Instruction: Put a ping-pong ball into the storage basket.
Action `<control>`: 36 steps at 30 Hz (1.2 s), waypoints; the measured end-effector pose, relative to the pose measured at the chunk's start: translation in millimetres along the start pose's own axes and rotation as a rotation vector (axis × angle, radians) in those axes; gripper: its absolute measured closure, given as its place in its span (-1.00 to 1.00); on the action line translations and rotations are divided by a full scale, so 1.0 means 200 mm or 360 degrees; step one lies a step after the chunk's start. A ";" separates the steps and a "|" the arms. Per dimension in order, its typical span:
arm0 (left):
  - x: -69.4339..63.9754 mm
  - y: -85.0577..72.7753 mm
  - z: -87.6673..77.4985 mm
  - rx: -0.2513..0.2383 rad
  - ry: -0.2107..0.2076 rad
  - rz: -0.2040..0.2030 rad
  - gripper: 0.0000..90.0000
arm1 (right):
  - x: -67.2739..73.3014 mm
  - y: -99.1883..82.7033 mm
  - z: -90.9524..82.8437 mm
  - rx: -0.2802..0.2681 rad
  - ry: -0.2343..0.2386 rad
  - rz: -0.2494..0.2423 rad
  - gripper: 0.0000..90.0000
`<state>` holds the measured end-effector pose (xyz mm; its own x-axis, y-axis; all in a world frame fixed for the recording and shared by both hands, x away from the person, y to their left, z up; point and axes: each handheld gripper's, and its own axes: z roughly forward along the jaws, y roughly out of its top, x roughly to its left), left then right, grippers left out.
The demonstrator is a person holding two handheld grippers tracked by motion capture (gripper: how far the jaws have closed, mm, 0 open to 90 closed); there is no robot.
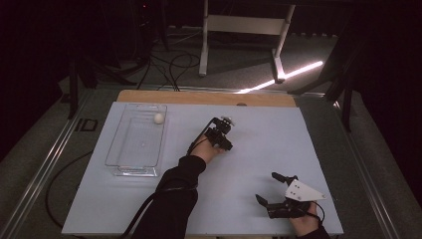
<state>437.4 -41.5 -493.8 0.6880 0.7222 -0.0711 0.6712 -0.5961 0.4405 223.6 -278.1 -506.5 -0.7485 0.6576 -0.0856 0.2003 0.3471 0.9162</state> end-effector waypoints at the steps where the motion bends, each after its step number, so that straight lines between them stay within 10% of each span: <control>1: 0.00 0.00 0.00 -0.0002 0.0005 0.0003 0.15 | 0.00 0.00 0.00 0.0000 -0.0002 -0.0003 -0.80; 36: -0.05 -0.04 -0.25 0.0053 -0.0146 0.0289 0.16 | 0.00 0.00 0.00 0.0012 -0.0014 -0.0010 -0.80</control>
<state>410.9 -26.0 -451.6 0.8196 0.5679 -0.0751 0.5418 -0.7259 0.4237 223.6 -277.4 -506.5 -0.7443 0.6611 -0.0947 0.2005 0.3564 0.9126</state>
